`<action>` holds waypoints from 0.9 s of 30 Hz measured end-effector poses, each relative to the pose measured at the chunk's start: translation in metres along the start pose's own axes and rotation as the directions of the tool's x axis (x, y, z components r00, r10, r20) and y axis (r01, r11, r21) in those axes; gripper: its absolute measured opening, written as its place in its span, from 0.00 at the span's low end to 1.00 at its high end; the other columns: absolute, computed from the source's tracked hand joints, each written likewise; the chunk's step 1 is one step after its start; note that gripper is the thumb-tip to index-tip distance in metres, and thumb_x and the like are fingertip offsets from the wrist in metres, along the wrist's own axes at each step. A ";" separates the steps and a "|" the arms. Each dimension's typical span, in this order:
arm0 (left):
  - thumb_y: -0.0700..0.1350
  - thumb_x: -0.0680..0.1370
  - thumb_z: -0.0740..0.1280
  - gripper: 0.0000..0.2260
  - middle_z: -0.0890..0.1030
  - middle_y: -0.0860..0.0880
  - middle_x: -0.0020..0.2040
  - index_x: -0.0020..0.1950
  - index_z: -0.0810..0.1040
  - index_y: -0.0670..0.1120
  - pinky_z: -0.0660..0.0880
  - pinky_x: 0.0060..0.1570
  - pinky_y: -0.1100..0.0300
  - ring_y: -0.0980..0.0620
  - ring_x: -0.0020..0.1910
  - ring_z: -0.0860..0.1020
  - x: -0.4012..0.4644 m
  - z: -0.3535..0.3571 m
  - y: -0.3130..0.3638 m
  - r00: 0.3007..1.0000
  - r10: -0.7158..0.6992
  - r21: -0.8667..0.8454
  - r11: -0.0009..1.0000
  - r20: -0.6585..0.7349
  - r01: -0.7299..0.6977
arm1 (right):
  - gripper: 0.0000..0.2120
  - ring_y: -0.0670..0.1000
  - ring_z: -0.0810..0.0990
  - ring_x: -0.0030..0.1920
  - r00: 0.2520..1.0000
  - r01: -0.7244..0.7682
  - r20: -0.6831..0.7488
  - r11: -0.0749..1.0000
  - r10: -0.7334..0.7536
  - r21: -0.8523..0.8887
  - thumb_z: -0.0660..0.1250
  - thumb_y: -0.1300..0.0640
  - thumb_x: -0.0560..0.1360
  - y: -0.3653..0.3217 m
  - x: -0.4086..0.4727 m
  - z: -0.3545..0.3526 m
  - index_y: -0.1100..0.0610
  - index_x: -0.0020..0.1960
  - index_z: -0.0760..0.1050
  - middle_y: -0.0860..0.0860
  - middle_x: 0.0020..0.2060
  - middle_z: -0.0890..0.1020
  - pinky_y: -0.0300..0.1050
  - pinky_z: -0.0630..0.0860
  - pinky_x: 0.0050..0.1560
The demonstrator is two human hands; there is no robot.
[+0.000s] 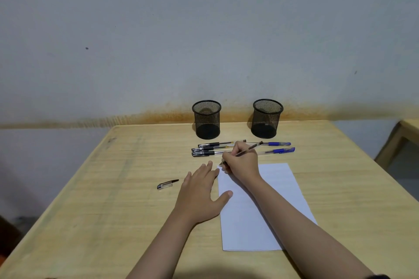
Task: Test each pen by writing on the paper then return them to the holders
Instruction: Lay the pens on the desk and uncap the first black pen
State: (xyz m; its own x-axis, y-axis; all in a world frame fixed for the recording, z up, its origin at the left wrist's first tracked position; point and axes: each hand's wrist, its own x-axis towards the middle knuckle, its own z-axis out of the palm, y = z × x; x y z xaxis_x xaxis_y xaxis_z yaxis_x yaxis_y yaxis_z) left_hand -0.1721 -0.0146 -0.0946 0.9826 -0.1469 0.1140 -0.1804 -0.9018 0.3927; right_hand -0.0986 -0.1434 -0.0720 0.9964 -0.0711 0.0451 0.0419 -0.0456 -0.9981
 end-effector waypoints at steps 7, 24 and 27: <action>0.65 0.75 0.57 0.31 0.52 0.55 0.78 0.75 0.57 0.54 0.46 0.74 0.49 0.55 0.76 0.49 -0.001 0.000 0.002 1.000 0.004 -0.011 1.000 -0.009 -0.004 | 0.11 0.56 0.79 0.27 1.000 0.025 0.003 0.997 -0.025 -0.079 0.66 0.70 0.70 0.003 0.003 0.002 0.61 0.34 0.66 0.65 0.30 0.75 0.44 0.77 0.29; 0.65 0.74 0.58 0.31 0.53 0.55 0.77 0.74 0.59 0.54 0.47 0.74 0.48 0.55 0.76 0.51 0.000 -0.003 0.004 1.000 -0.004 -0.003 1.000 -0.006 0.004 | 0.10 0.60 0.79 0.31 0.999 0.013 -0.029 0.989 -0.017 -0.147 0.68 0.68 0.71 0.006 0.004 0.004 0.61 0.36 0.68 0.63 0.31 0.75 0.45 0.79 0.32; 0.65 0.74 0.58 0.31 0.53 0.55 0.77 0.74 0.59 0.54 0.47 0.73 0.49 0.55 0.76 0.51 -0.001 -0.003 0.003 1.000 -0.007 -0.001 1.000 -0.007 0.007 | 0.11 0.63 0.80 0.34 0.998 0.007 -0.061 0.987 -0.017 -0.163 0.68 0.67 0.71 0.007 0.004 0.006 0.59 0.35 0.68 0.62 0.30 0.74 0.49 0.80 0.35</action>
State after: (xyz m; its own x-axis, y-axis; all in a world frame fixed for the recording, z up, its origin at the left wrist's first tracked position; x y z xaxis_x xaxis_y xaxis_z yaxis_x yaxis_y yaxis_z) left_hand -0.1733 -0.0158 -0.0913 0.9834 -0.1377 0.1181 -0.1737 -0.9023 0.3946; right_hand -0.0936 -0.1384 -0.0787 0.9894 -0.1306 0.0642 0.0360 -0.2075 -0.9776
